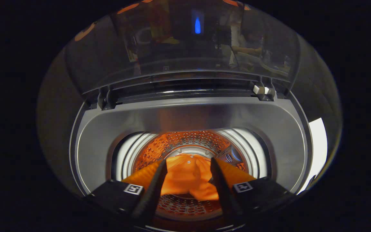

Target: Put the clothes into the washing machine and then close the washing machine lid.

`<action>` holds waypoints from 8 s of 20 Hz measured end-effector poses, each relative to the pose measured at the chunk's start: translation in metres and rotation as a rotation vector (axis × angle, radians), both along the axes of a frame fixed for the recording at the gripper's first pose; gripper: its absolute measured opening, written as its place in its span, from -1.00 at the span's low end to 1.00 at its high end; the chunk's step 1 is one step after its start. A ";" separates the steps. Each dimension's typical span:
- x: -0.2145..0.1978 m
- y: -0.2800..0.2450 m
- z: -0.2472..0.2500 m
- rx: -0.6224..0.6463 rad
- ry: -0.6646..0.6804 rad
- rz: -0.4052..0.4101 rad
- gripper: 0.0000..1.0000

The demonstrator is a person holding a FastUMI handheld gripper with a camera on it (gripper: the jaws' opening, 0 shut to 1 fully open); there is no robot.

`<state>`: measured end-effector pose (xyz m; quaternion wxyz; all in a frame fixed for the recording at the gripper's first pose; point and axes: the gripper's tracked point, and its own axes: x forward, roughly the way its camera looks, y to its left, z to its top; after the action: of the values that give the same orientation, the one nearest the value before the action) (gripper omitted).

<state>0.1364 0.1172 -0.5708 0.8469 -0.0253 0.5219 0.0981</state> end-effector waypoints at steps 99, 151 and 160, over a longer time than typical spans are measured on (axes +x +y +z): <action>0.061 -0.004 0.276 0.103 -0.619 0.016 0.99; -0.064 -0.095 0.625 0.252 -1.100 0.017 0.96; -0.064 -0.101 0.610 0.301 -1.059 0.008 0.96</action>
<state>0.0722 0.0166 0.0390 0.9877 0.0481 0.0044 0.1485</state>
